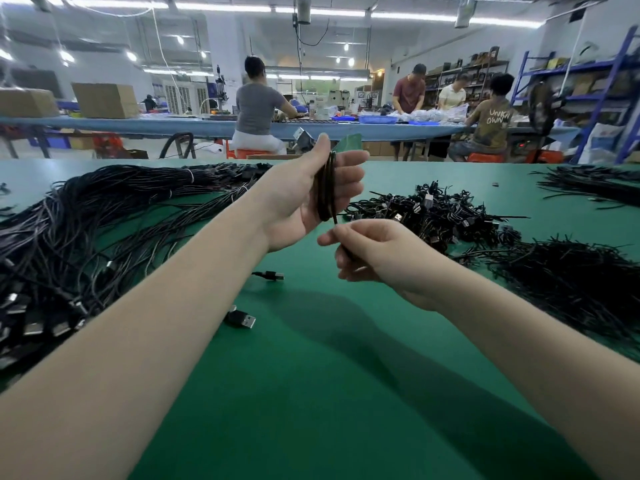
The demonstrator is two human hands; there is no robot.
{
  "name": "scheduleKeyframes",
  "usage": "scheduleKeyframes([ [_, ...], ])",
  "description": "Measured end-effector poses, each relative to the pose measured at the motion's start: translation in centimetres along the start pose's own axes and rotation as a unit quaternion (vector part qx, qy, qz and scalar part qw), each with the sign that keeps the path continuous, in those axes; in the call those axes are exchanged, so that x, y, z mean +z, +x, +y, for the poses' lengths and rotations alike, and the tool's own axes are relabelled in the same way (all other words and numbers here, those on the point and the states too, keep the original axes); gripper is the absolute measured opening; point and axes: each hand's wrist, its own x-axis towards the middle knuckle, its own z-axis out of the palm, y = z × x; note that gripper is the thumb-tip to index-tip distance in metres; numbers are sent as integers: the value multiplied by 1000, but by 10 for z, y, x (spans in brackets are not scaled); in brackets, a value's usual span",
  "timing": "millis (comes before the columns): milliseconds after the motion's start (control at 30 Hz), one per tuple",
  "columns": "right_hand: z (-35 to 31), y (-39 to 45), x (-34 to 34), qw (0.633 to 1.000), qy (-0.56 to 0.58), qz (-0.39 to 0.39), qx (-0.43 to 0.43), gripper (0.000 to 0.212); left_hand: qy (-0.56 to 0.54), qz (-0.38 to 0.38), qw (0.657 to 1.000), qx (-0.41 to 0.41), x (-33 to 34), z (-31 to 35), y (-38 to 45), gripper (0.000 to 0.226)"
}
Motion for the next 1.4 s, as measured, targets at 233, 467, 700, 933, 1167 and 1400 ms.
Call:
scheduleKeyframes([
  [233,18,2,-17,994,-37,102,25,21,-112,-22,993,-15,-2,-3,2,34],
  [467,12,8,-6,977,177,85,89,21,-81,-41,992,-84,3,-32,5,32],
  [700,26,8,-4,978,157,116,78,18,24,10,996,-86,7,-39,9,34],
  [933,29,8,-7,970,188,141,69,26,115,63,991,-38,5,-49,14,33],
  [1167,27,5,-20,983,164,15,79,33,4,-12,999,-36,2,-54,15,30],
  [1400,24,5,-11,999,-31,37,-2,21,141,25,990,19,3,-64,16,32],
])
